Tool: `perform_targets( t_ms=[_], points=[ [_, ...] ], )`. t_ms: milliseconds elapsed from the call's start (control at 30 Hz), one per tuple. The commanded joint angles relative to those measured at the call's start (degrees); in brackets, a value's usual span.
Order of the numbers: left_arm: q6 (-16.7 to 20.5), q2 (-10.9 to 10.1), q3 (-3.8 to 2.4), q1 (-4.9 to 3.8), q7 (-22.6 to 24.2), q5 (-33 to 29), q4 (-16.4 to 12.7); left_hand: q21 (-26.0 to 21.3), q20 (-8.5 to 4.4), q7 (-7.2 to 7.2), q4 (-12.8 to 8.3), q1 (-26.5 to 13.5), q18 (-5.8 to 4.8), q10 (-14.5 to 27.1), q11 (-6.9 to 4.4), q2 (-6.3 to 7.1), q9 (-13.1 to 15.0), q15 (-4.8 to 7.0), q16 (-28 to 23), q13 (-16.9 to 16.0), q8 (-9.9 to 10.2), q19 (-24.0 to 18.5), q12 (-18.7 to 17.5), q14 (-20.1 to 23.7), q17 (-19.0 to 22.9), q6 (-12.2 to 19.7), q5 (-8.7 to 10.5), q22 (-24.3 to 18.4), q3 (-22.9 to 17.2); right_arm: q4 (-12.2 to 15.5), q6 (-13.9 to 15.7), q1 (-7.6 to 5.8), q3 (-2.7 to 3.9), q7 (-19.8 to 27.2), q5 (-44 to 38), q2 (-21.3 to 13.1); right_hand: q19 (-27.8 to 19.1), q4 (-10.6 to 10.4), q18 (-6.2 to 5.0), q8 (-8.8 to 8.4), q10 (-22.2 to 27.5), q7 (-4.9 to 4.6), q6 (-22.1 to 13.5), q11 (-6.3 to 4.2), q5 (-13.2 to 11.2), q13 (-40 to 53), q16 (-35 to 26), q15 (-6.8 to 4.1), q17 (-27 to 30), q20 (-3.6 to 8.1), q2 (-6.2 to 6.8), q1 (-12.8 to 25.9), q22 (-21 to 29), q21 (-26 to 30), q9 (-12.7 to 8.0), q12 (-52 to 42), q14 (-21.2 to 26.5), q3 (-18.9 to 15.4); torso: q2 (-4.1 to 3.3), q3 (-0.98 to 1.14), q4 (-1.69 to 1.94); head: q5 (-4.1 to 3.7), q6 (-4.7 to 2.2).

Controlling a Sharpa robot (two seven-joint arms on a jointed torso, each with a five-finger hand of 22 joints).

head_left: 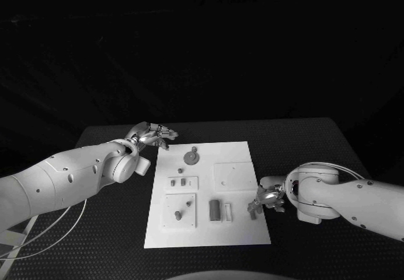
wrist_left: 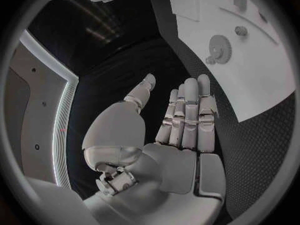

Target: Assemble the parts on the task board

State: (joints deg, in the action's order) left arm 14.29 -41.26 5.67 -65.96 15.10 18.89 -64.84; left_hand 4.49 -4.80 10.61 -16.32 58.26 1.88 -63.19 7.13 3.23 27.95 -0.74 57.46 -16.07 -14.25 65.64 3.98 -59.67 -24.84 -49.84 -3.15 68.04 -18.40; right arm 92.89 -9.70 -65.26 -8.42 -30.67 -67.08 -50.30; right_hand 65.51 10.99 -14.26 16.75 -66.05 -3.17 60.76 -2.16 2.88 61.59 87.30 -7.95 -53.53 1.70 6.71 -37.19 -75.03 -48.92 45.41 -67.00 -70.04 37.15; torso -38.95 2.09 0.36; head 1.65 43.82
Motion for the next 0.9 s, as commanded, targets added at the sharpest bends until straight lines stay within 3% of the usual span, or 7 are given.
perform_targets(
  t_ms=[33, 433, 733, 833, 900],
  points=[
    [-0.9, 0.0, -0.04, -0.03, 0.5, -0.3, -0.2, -0.2, -0.07, -0.03, -0.1, -0.5, 1.1, 0.3, 0.01, -0.25, -0.1, -0.04, -0.4, 0.0, 0.0, 0.1, 0.0, 0.5, -0.1, 0.4, 0.26, 0.1, 0.4, -0.6, 0.2, 0.26, -0.04, -0.5, -2.5, 0.3, -0.1, -0.4, -0.74, 0.2, 0.0, -0.47, 0.5, -0.48, -0.1, 0.1, 0.2, -0.43, -0.1, -0.11, 0.1, 0.4, -0.6, 0.1, 0.2, -0.3, 0.0, 0.1, 0.01, -0.07, 0.01, -0.02, 0.14],
    [-0.7, -0.1, -0.04, -0.03, 0.8, -0.3, -0.3, -0.2, -0.07, 0.0, -0.1, -0.6, 1.12, 0.3, 0.03, -0.32, -0.1, -0.06, -0.4, 0.0, 0.0, 0.1, 0.0, 0.5, -0.1, 0.5, 0.26, 0.1, 0.4, -3.9, 2.0, 2.05, -0.23, -0.7, -3.3, 2.6, -0.1, -0.7, -0.74, 0.16, 0.0, -0.46, 0.4, -0.5, -0.1, 0.0, 0.2, -0.46, 0.2, -0.07, 0.32, 0.6, -0.6, 0.1, 0.4, -0.3, 0.2, 0.2, 0.0, 0.01, 0.03, -0.24, 0.4],
    [-0.5, -0.2, -0.04, -0.04, 0.9, -0.3, -0.5, -0.2, -0.07, 0.0, 0.0, -0.6, 1.13, 0.3, 0.02, -0.39, -0.1, -0.05, -0.4, 0.0, 0.0, 0.2, 0.0, 0.5, -0.1, 0.5, 0.26, 0.1, 0.4, -5.0, 1.6, 3.33, -0.5, -1.1, -4.2, 4.2, -0.1, -0.8, -0.74, 0.16, 0.0, -0.44, 0.3, -0.51, -0.1, 0.0, 0.3, -0.47, 0.1, -0.04, 0.17, 0.5, -0.6, 0.1, 0.6, -0.2, 0.1, 0.4, 0.0, -0.01, -0.05, -0.17, 0.51],
    [-0.5, -0.3, -0.04, -0.04, 0.8, -0.3, -0.5, -0.2, -0.07, 0.0, 0.0, -0.6, 1.14, 0.3, 0.01, -0.47, -0.1, -0.04, -0.4, 0.0, 0.0, 0.2, 0.0, 0.4, -0.1, 0.5, 0.26, 0.1, 0.4, -5.0, 0.4, 3.42, -0.77, -1.3, -6.2, 4.3, -0.1, 0.2, -0.74, 0.15, 0.0, -0.4, 0.3, -0.56, -0.1, 0.0, 0.4, -0.51, 0.2, 0.13, -1.09, -0.9, -0.7, 0.1, 0.9, -0.3, 0.2, 1.0, 0.02, -0.01, -0.02, -0.22, 0.52],
    [-0.5, -0.4, -0.04, -0.04, 0.8, -0.3, -0.5, -0.2, -0.08, -0.01, 0.0, -0.6, 1.15, 0.3, 0.01, -0.5, -0.1, -0.04, -0.4, 0.0, 0.0, 0.2, 0.0, 0.4, -0.1, 0.5, 0.26, 0.1, 0.4, -4.7, -1.0, 3.42, -1.18, -1.4, -8.3, 4.4, -0.3, 1.9, -0.74, 0.08, 0.0, -0.46, 0.2, -0.48, -0.1, 0.0, 0.4, -0.45, 0.4, 0.07, -1.84, -1.8, -0.8, 0.0, 1.1, -0.3, 0.3, 0.7, 0.04, 0.0, 0.03, -0.19, 0.65]
  ],
)
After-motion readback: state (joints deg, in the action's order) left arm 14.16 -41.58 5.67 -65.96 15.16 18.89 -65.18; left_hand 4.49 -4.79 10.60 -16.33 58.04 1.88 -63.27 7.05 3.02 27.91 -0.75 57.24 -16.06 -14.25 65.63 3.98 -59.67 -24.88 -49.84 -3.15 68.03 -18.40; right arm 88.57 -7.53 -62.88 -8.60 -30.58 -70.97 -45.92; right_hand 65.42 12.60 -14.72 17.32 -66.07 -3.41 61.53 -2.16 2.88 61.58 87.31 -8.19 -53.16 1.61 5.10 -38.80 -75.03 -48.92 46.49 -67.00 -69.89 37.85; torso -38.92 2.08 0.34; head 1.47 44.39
